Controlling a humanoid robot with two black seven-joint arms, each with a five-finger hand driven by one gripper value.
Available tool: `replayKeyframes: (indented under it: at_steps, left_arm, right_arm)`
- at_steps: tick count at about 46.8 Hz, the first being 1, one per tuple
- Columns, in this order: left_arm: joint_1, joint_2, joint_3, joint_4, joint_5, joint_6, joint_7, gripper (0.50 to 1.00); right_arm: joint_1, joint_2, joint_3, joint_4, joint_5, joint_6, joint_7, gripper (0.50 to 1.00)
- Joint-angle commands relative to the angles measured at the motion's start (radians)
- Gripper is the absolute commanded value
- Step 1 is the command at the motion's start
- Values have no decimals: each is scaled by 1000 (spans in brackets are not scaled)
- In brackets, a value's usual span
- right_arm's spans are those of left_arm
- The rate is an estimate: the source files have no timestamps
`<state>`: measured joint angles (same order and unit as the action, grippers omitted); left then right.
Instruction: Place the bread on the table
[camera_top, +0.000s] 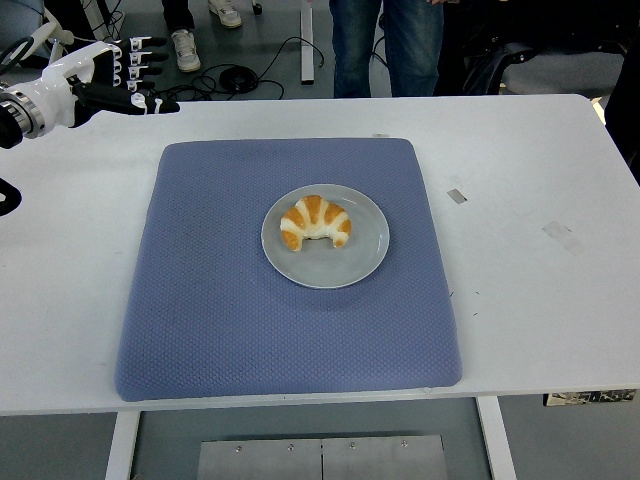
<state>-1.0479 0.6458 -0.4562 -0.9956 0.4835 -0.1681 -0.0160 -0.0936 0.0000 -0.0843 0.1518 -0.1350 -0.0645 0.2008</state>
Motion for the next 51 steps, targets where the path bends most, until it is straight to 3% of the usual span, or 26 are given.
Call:
replayKeyframes:
  at_steps: [1, 8, 30, 42, 51]
  left_arm:
    - [-1, -2, 1, 0, 36, 6, -2, 963]
    - [-3, -25, -10, 0, 106, 39, 1, 963]
    - [-20, -54, -1, -2, 84, 30, 1, 972]
    - [-96, -117, 139, -12, 113, 33, 14, 940]
    - [-112, -130, 151, -43, 167, 35, 45, 936]
  right_arm:
    - [0, 0, 0, 0, 0, 0, 0, 1000]
    - [0, 0, 0, 0, 0, 0, 0, 1000]
    - [0, 0, 1, 0, 0, 0, 0, 1000]
    - [0, 0, 0, 0, 0, 0, 0, 1000]
    - [0, 0, 0, 0, 0, 0, 0, 1000]
